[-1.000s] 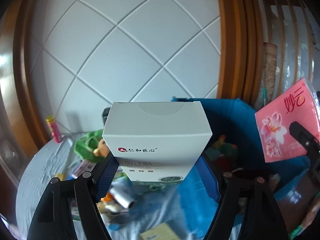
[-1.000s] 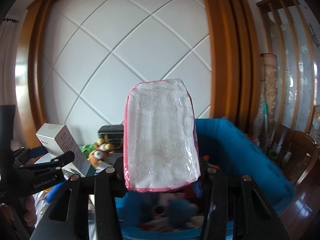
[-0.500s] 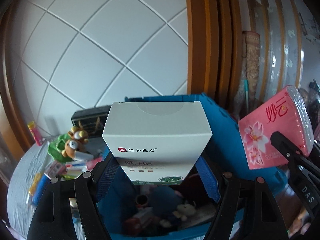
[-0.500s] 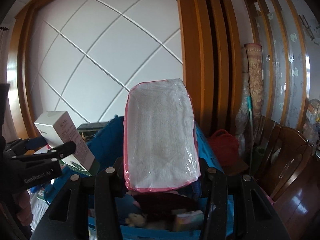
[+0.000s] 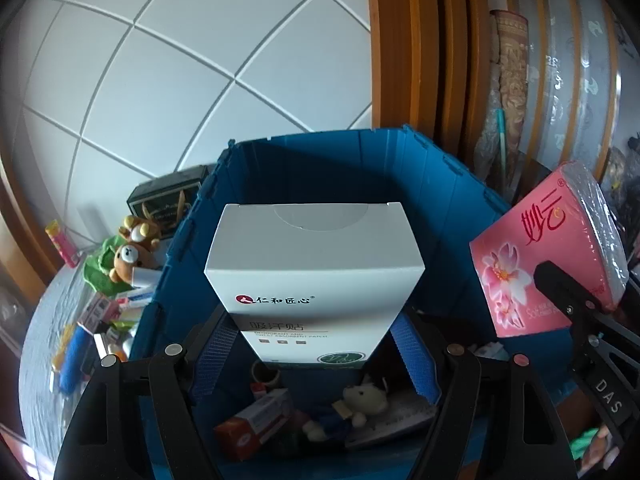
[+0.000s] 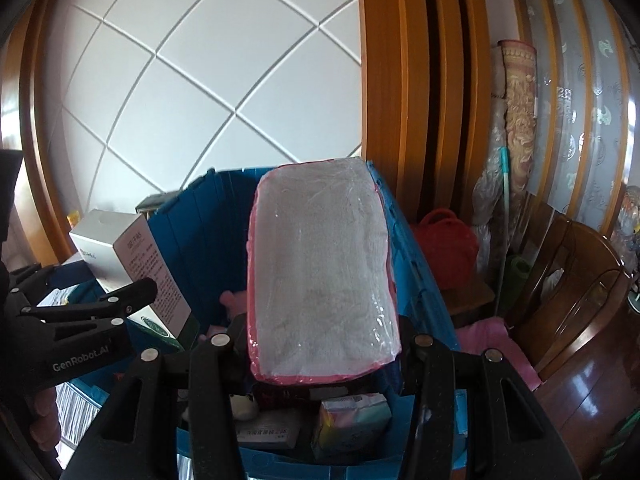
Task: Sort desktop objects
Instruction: 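Carry the patch box and tissue pack over the blue bin with both tools, then open both tools to drop the patch box and tissue pack into the bin, then move both tools back from the bin toward the table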
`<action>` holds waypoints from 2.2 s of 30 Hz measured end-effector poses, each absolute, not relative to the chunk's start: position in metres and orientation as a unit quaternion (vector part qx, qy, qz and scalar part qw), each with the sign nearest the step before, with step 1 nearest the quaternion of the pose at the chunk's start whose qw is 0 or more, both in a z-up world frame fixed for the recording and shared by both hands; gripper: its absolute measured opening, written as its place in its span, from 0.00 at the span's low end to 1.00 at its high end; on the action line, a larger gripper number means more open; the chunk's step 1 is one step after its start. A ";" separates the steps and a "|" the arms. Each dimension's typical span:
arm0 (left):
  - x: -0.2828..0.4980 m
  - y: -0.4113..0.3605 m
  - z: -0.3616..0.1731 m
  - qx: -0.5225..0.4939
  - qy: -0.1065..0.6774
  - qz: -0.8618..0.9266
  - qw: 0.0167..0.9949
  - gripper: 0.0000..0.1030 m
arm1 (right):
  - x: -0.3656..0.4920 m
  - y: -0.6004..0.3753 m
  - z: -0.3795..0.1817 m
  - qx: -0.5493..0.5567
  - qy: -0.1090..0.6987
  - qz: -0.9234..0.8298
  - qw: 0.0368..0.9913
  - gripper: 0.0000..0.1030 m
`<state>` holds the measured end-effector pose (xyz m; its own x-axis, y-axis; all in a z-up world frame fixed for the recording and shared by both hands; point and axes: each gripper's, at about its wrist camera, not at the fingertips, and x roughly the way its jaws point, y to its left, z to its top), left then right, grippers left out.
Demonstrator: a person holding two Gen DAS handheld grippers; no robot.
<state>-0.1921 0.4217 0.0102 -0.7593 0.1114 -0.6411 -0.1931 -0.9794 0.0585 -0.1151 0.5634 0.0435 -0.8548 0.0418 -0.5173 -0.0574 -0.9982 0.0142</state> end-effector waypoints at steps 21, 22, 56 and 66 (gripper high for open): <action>-0.185 0.424 0.013 -0.326 0.067 0.940 0.079 0.85 | -0.129 0.584 0.045 -0.262 0.014 0.965 0.026 0.52; -0.186 0.423 0.013 -0.326 0.066 0.940 0.078 0.85 | -0.128 0.584 0.047 -0.257 0.014 0.966 0.028 0.55; -0.143 0.339 0.033 -0.293 0.046 0.950 0.097 1.00 | -0.082 0.514 0.061 -0.235 0.008 0.969 0.075 1.00; -0.110 0.289 0.037 -0.297 0.038 0.948 0.109 1.00 | -0.046 0.466 0.066 -0.239 0.003 0.968 0.076 1.00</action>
